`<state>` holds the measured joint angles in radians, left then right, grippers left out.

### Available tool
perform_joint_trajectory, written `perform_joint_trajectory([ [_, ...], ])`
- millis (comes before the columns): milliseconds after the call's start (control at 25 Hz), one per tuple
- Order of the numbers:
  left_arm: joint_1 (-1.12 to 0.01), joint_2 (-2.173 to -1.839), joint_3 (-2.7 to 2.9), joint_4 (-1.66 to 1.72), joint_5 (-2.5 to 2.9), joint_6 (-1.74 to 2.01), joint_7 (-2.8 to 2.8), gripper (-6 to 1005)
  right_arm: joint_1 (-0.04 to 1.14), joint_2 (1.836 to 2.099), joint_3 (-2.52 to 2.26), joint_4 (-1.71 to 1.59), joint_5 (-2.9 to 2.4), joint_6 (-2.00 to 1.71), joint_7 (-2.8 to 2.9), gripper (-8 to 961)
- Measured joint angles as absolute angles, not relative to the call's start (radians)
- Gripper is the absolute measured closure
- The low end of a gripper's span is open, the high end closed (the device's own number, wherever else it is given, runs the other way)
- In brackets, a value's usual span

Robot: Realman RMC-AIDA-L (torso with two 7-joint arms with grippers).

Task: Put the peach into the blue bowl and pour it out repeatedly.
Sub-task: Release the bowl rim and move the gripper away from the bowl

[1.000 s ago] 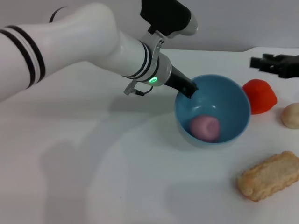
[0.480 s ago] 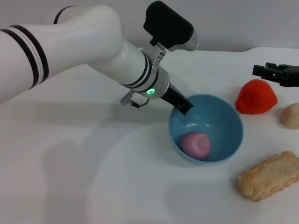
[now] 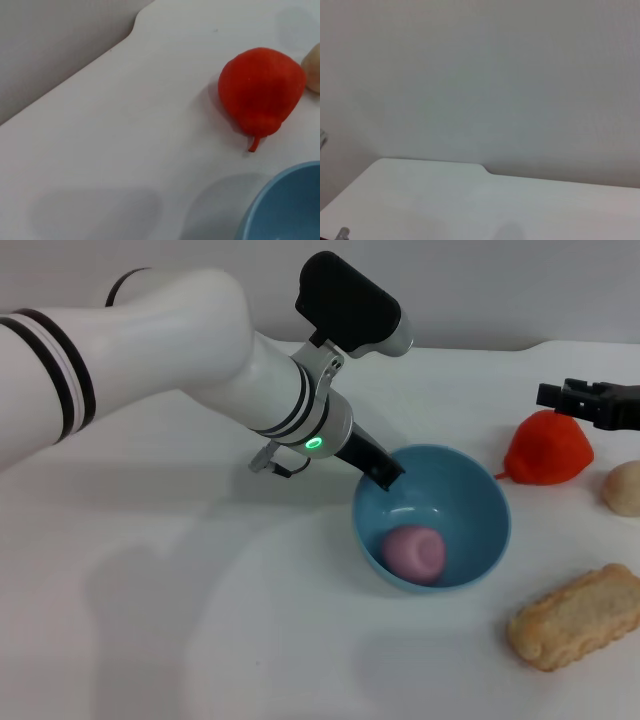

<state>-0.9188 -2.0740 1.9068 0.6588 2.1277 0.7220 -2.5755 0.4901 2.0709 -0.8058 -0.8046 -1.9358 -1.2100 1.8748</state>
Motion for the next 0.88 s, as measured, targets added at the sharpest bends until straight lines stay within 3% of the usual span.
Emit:
perform_joint_trajectory([
  [160, -0.910, -2.073, 1.926, 0.665, 2.128, 0.709, -2.579, 920, 0.487, 2.071, -0.806, -0.799, -1.936, -1.210, 1.863, 435],
  [640, -0.815, -2.061, 1.876, 0.880, 2.203, 0.657, -2.587, 690, 0.491, 2.072, -0.797, -0.741, -1.932, -1.208, 1.813, 434],
  [720, -0.799, -2.062, 1.835, 0.911, 2.236, 0.649, -2.591, 475, 0.482, 2.072, -0.791, -0.747, -1.926, -1.208, 1.803, 434],
  [880, -0.710, -2.065, 1.798, 0.959, 2.242, 0.410, -2.585, 359, 0.437, 2.073, -0.773, -0.757, -1.809, -1.185, 1.659, 429],
])
